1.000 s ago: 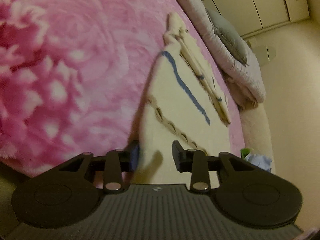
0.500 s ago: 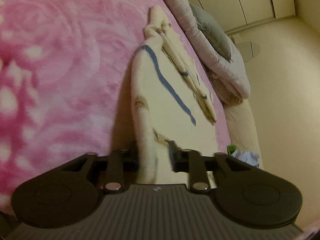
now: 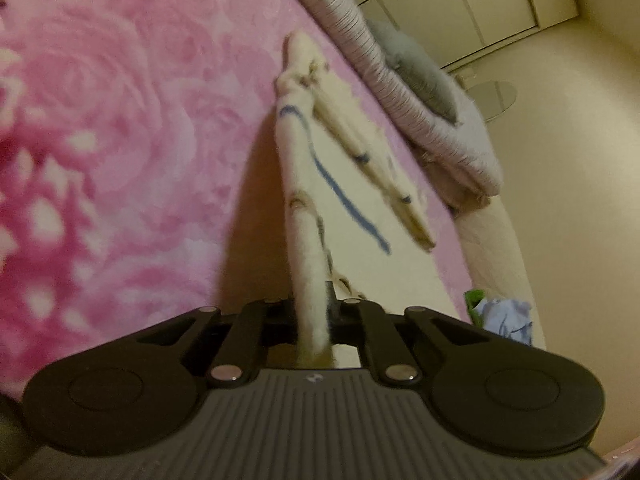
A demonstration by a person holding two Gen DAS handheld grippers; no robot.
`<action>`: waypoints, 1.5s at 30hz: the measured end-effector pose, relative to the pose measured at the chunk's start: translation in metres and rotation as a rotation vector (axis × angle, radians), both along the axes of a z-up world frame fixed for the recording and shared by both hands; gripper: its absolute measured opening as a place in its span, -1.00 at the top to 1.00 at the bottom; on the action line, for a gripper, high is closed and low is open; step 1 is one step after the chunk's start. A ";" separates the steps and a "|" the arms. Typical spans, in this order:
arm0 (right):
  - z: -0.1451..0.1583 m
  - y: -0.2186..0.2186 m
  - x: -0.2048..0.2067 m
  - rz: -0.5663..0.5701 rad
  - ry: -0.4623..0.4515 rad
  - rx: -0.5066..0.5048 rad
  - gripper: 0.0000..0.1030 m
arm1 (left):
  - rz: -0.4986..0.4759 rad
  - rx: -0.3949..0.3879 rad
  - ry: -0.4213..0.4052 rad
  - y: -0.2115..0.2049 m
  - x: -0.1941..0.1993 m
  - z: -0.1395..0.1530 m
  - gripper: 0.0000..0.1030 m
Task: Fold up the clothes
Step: 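Grasp the sweater hem with both tools, then lift the hem with both tools and fold it over toward the collar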
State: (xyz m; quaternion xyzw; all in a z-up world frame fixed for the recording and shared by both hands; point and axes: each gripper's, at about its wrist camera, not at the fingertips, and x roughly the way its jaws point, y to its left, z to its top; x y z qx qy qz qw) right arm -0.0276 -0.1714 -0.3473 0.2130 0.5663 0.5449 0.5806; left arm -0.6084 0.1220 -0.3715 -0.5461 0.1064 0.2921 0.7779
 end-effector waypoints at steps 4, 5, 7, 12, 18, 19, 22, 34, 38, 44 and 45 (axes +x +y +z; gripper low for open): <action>0.022 -0.011 -0.009 0.007 -0.022 0.048 0.88 | -0.012 0.064 -0.027 -0.012 -0.009 0.016 0.91; 0.027 -0.014 -0.012 0.011 -0.032 0.059 0.88 | -0.012 0.072 -0.034 -0.016 -0.012 0.019 0.91; 0.036 -0.024 -0.019 0.018 -0.042 0.074 0.88 | -0.012 0.082 -0.043 -0.027 -0.021 0.025 0.91; 0.050 -0.062 -0.039 0.038 -0.052 0.104 0.88 | -0.014 0.097 -0.056 -0.072 -0.056 0.035 0.91; 0.052 -0.107 -0.066 0.073 -0.043 0.066 0.88 | -0.031 0.071 -0.040 -0.128 -0.090 0.038 0.91; 0.052 -0.112 -0.070 0.083 -0.047 0.053 0.88 | -0.033 0.066 -0.032 -0.132 -0.093 0.039 0.91; 0.051 -0.120 -0.077 0.095 -0.060 0.017 0.88 | -0.037 0.061 -0.024 -0.131 -0.093 0.040 0.91; 0.081 -0.053 -0.036 0.109 -0.117 0.091 0.87 | -0.052 0.095 -0.043 -0.046 -0.054 0.067 0.90; 0.086 0.009 -0.007 0.097 -0.122 0.102 0.87 | -0.067 0.123 -0.016 0.016 -0.017 0.074 0.90; 0.054 0.118 0.048 -0.048 0.026 -0.019 0.87 | 0.018 0.001 -0.004 0.129 0.035 0.053 0.83; 0.044 0.132 0.057 -0.084 0.064 -0.076 0.75 | 0.044 -0.020 0.006 0.145 0.041 0.049 0.83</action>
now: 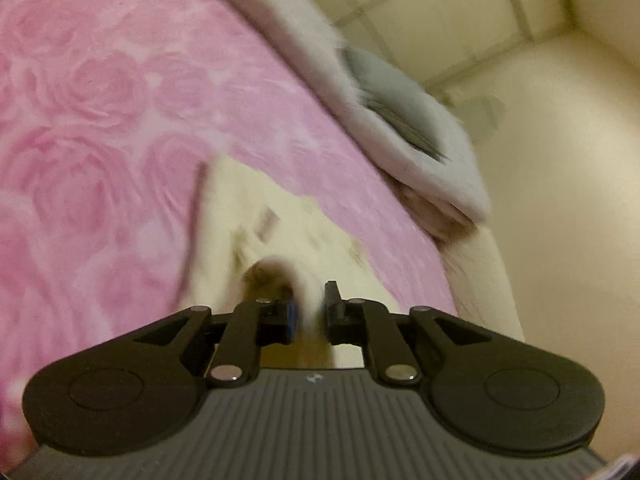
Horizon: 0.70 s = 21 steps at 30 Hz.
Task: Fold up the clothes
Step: 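Lift the hem with both tools and fold it over toward the collar, then open both tools and pull them back above the folded sweater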
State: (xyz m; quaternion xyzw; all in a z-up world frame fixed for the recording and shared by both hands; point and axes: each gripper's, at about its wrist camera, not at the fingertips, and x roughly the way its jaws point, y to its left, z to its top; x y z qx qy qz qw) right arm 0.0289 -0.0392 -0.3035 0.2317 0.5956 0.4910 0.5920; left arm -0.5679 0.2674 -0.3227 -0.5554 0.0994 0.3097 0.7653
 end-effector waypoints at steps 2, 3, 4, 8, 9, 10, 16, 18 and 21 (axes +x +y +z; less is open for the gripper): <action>-0.019 0.018 0.014 -0.063 0.071 -0.089 0.49 | 0.044 -0.011 0.030 0.018 -0.001 -0.006 0.83; -0.022 0.018 0.018 -0.080 0.081 -0.081 0.32 | 0.042 -0.002 0.039 0.019 -0.003 -0.006 0.82; -0.025 0.018 0.022 -0.097 0.092 -0.072 0.23 | 0.041 0.006 0.049 0.021 -0.006 -0.006 0.82; -0.020 0.000 0.029 -0.094 -0.030 -0.053 0.12 | -0.013 0.084 0.159 0.011 -0.009 -0.002 0.81; -0.016 -0.005 0.029 -0.087 -0.084 -0.056 0.12 | -0.038 0.113 0.192 0.005 -0.008 0.000 0.80; -0.012 -0.010 0.029 -0.070 -0.155 -0.061 0.12 | -0.063 0.136 0.215 0.000 -0.006 0.001 0.80; 0.005 -0.010 -0.008 0.229 -0.613 -0.105 0.12 | -0.204 0.253 0.343 -0.009 0.016 -0.001 0.67; 0.007 0.003 -0.026 0.356 -0.753 -0.132 0.12 | -0.253 0.292 0.378 -0.009 0.031 0.000 0.66; 0.001 0.026 -0.048 0.489 -0.877 -0.132 0.12 | -0.293 0.351 0.455 -0.002 0.057 -0.002 0.62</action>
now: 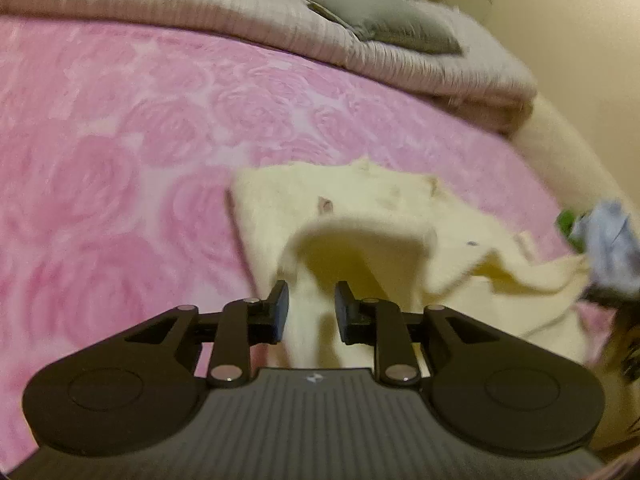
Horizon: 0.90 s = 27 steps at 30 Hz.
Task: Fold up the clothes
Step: 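Open both tools and pull them back above the folded sweater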
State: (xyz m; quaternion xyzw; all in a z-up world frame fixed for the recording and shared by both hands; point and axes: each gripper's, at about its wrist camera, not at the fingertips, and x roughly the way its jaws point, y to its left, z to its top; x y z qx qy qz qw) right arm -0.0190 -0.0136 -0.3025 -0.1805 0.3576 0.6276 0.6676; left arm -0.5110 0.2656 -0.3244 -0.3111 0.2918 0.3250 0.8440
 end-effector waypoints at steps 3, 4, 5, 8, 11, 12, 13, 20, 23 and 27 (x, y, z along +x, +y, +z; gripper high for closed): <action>-0.010 0.027 -0.005 0.001 -0.038 0.007 0.12 | 0.019 0.021 0.024 0.018 0.017 -0.006 0.61; -0.015 0.037 0.000 -0.028 -0.021 0.010 0.12 | 0.043 0.006 0.020 0.027 0.020 -0.009 0.61; -0.021 0.048 0.008 -0.072 0.014 0.006 0.12 | 0.068 -0.025 0.002 0.034 0.019 -0.013 0.61; -0.035 0.066 0.033 -0.230 0.171 -0.031 0.12 | 0.152 -0.155 -0.085 0.050 0.009 -0.027 0.55; -0.040 0.062 0.046 -0.320 0.290 -0.031 0.12 | 0.213 -0.236 -0.160 0.058 -0.003 -0.034 0.58; -0.038 0.058 0.047 -0.324 0.300 -0.024 0.12 | 0.217 -0.237 -0.172 0.057 -0.006 -0.034 0.59; -0.037 0.054 0.047 -0.321 0.301 -0.021 0.12 | 0.210 -0.224 -0.172 0.055 -0.007 -0.032 0.60; -0.029 0.039 0.049 -0.283 0.340 0.016 0.12 | 0.140 -0.168 -0.140 0.050 0.003 -0.025 0.53; -0.026 0.040 0.049 -0.275 0.350 0.017 0.12 | 0.140 -0.162 -0.108 0.053 0.012 -0.026 0.53; -0.028 0.046 0.043 -0.226 0.337 0.006 0.12 | 0.095 -0.118 -0.087 0.050 0.023 -0.024 0.76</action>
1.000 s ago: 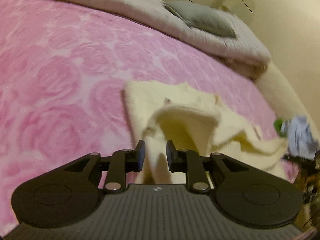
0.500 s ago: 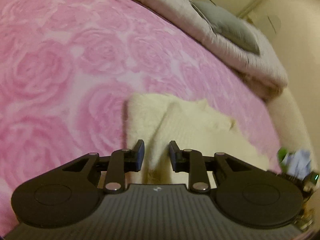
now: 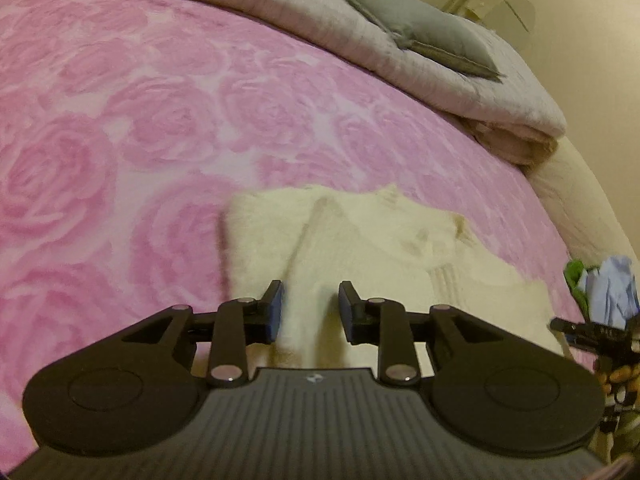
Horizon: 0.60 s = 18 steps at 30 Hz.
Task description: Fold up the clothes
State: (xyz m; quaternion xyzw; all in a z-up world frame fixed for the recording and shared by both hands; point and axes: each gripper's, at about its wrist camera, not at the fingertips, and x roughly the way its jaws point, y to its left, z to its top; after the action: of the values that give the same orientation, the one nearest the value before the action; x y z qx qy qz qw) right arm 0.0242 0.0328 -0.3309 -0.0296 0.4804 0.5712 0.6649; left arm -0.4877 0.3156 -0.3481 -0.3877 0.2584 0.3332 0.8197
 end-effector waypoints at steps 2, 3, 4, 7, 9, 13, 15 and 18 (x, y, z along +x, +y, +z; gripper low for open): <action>0.001 0.004 -0.006 0.037 -0.033 0.004 0.22 | -0.015 0.038 0.015 -0.004 0.003 0.003 0.81; 0.001 0.005 -0.008 0.050 -0.044 0.005 0.26 | -0.017 0.047 0.019 -0.005 0.003 0.004 0.81; 0.000 0.007 -0.008 0.051 -0.044 0.003 0.26 | -0.016 0.043 0.017 -0.005 0.002 0.003 0.81; -0.005 0.010 -0.005 0.040 -0.032 -0.001 0.30 | 0.005 0.018 0.008 -0.002 0.000 -0.002 0.75; -0.006 0.011 -0.003 0.034 -0.028 0.006 0.70 | 0.003 0.020 0.001 -0.002 0.000 -0.002 0.80; 0.005 0.007 -0.009 0.052 -0.085 0.047 0.80 | 0.002 0.058 -0.007 -0.006 -0.002 0.004 0.87; 0.012 0.005 -0.010 0.057 -0.109 0.079 0.81 | 0.015 0.087 -0.026 -0.007 -0.006 0.009 0.87; 0.027 0.004 -0.011 0.060 -0.150 0.149 0.81 | 0.050 0.135 -0.061 -0.005 -0.013 0.019 0.87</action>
State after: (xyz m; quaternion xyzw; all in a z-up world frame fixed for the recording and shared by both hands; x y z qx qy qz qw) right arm 0.0134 0.0364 -0.3042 -0.0371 0.3846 0.6211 0.6819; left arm -0.5008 0.3102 -0.3292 -0.3480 0.2002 0.3582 0.8429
